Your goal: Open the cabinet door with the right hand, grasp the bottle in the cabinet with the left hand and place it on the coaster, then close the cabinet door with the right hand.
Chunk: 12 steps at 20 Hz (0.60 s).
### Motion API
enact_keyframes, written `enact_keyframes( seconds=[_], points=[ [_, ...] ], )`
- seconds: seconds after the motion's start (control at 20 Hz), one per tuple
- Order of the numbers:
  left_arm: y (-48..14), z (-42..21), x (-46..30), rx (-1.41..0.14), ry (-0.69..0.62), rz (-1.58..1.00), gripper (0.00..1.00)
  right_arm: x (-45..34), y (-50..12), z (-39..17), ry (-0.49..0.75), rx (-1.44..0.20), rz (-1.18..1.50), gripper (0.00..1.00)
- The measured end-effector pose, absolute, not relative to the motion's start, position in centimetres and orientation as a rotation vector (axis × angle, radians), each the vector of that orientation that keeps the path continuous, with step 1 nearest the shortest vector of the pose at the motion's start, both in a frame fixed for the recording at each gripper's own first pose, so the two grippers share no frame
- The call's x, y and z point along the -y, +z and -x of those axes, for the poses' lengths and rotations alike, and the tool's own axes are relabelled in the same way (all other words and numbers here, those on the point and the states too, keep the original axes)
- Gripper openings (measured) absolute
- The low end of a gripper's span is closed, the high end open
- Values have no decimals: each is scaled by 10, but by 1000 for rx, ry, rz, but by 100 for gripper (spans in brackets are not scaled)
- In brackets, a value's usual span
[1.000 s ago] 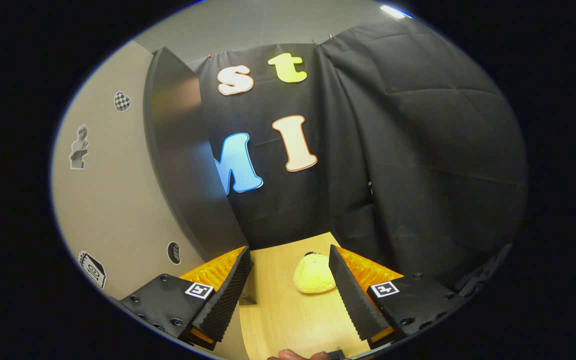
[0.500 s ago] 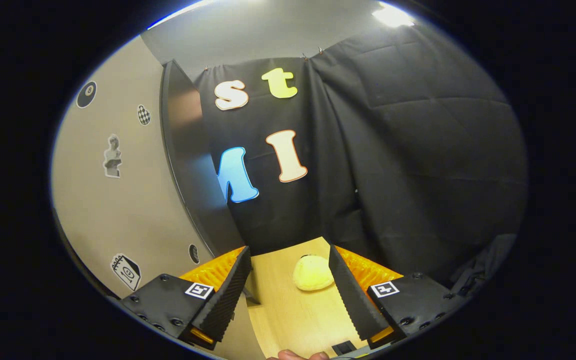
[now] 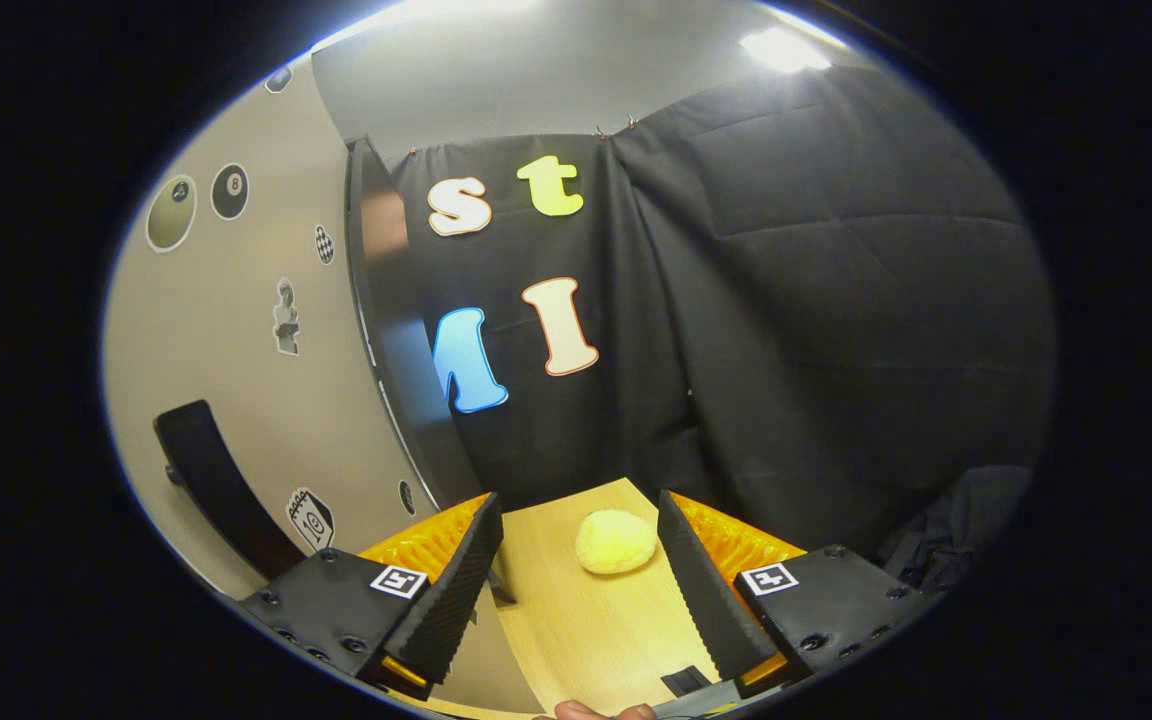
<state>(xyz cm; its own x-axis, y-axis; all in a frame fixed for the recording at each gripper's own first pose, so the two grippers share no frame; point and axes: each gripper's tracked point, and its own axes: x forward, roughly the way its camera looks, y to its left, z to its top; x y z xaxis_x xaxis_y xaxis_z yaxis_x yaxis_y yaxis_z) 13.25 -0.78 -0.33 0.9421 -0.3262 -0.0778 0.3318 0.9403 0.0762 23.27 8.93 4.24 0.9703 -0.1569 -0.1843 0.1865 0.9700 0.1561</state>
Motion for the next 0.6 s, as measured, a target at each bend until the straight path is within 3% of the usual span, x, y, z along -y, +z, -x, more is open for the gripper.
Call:
enact_keyframes(
  seconds=[0.05,0.15,0.2,0.35,0.4,0.5,0.55,0.6],
  points=[
    [-13,-126,5,-75,-337,-88,70,-92,39,-229,-177,-176,-175,92],
    [-35,-116,2,-90,-341,-87,71,-95,31,-222,-179,-189,-176,98],
    [-47,-111,1,-94,-342,-96,70,-97,27,-218,-180,-197,-177,93],
    [-89,-92,3,-92,-353,-113,71,-98,19,-209,-185,-216,-150,93],
    [-102,-85,7,-86,-366,-107,71,-94,19,-205,-192,-215,-142,98],
    [-126,-76,12,-89,-377,-115,71,-93,24,-200,-202,-206,-144,98],
    [-139,-75,15,-99,-379,-123,70,-92,25,-197,-209,-202,-145,93],
    [-151,-73,16,-107,-380,-127,70,-90,26,-196,-219,-200,-142,98]
  ],
)
